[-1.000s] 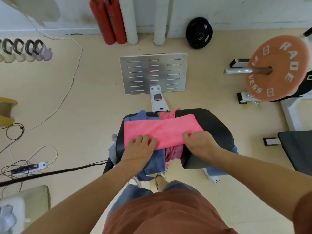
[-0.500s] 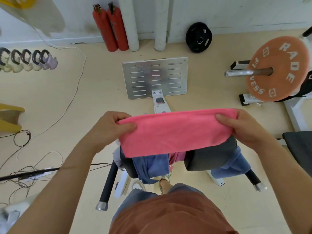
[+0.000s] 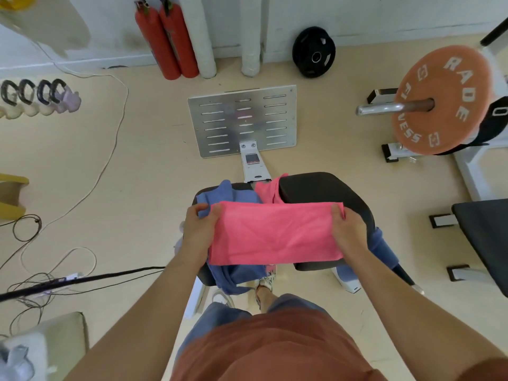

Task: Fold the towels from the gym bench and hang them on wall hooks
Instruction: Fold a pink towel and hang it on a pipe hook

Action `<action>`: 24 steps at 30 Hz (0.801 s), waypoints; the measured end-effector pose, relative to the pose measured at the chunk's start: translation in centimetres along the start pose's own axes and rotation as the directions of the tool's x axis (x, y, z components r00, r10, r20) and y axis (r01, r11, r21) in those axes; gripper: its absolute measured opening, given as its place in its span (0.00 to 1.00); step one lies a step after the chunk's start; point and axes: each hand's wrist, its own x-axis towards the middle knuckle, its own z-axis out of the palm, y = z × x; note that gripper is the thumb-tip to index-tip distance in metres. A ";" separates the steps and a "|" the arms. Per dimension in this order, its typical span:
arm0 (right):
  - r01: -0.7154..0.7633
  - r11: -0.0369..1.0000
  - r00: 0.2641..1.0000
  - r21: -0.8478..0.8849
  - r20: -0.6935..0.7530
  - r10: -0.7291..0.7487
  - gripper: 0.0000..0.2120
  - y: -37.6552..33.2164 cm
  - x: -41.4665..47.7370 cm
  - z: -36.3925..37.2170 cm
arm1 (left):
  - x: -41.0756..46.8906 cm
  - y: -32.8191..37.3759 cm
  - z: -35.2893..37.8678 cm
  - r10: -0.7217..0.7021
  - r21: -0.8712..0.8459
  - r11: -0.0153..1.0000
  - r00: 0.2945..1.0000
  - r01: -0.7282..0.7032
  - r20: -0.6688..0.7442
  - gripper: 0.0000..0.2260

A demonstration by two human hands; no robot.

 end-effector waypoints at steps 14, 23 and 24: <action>0.120 0.993 0.993 -0.013 0.015 -0.119 0.15 2.1 -0.6 -1.3 | -2.6 -0.4 2.1 0.186 0.345 0.927 0.980 -0.150 -0.074 0.10; -0.457 0.728 0.830 0.511 0.540 0.142 0.15 -1.9 -0.5 -4.8 | -1.8 3.0 -2.0 -0.135 -0.152 0.978 0.988 0.145 0.073 0.10; -0.444 0.712 0.831 0.545 0.548 0.099 0.14 -2.5 -0.7 -5.1 | -2.2 3.6 -2.4 -0.150 -0.211 0.963 0.984 0.168 0.100 0.11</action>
